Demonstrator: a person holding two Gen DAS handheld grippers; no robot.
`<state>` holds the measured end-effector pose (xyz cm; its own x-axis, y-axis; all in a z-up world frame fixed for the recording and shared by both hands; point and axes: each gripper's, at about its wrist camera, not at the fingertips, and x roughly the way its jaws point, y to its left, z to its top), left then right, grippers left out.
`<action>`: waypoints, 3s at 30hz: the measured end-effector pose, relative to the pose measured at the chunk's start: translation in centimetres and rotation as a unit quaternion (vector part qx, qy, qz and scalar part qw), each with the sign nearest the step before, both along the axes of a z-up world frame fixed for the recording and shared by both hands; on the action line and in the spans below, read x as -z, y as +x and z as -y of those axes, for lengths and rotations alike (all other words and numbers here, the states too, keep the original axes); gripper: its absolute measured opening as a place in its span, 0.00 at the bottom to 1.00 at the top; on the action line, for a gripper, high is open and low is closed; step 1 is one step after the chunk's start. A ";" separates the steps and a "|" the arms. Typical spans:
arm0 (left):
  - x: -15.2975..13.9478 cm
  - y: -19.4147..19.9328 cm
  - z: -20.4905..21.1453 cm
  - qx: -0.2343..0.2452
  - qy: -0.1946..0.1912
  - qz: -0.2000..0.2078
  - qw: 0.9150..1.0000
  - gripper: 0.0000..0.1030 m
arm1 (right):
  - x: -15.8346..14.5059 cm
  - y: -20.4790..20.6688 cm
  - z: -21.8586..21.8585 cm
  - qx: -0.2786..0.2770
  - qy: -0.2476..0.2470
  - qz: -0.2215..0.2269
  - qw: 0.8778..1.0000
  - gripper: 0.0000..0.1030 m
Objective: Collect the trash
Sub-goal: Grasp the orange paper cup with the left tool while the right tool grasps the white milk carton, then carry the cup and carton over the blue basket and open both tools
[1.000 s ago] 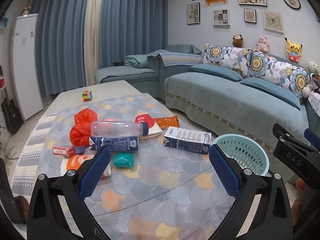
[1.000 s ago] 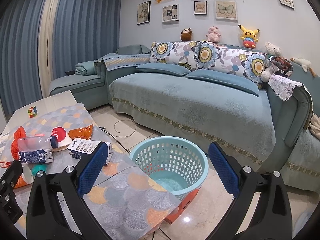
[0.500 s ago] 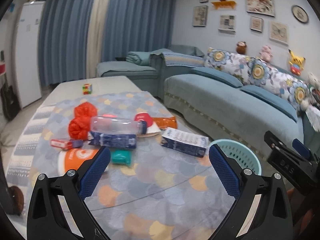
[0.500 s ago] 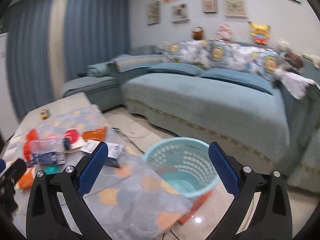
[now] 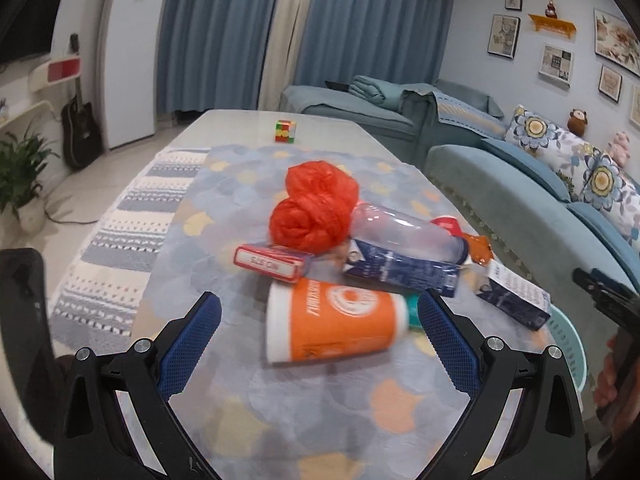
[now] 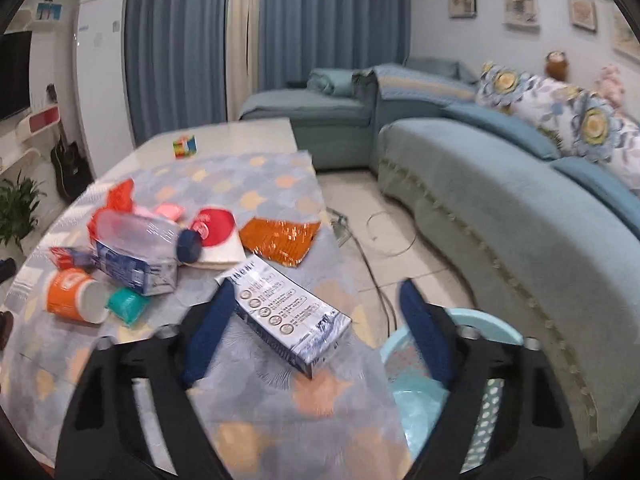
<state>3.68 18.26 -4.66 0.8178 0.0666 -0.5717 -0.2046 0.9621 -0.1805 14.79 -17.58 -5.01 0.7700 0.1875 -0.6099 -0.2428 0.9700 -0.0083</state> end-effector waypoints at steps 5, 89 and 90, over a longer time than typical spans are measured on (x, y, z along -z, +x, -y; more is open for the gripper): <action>2.0 2.1 -2.0 -0.005 -0.024 -0.022 0.999 0.93 | 3.2 4.4 -0.3 -0.019 -0.008 -0.046 0.999 0.64; -2.2 12.3 32.3 0.319 -0.031 -0.058 0.946 0.54 | 2.2 -2.0 16.8 0.208 0.054 -0.093 0.972 0.49; -1.6 12.6 33.7 0.324 -0.027 -0.065 0.943 0.54 | 3.0 -2.0 17.6 0.218 0.053 -0.103 0.969 0.49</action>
<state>16.25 -15.49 -3.11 0.5991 -0.4552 -0.6587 0.3999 0.8828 -0.2464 12.83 -35.20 -8.01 0.6540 -0.0579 -0.7543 0.2040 0.9736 0.1021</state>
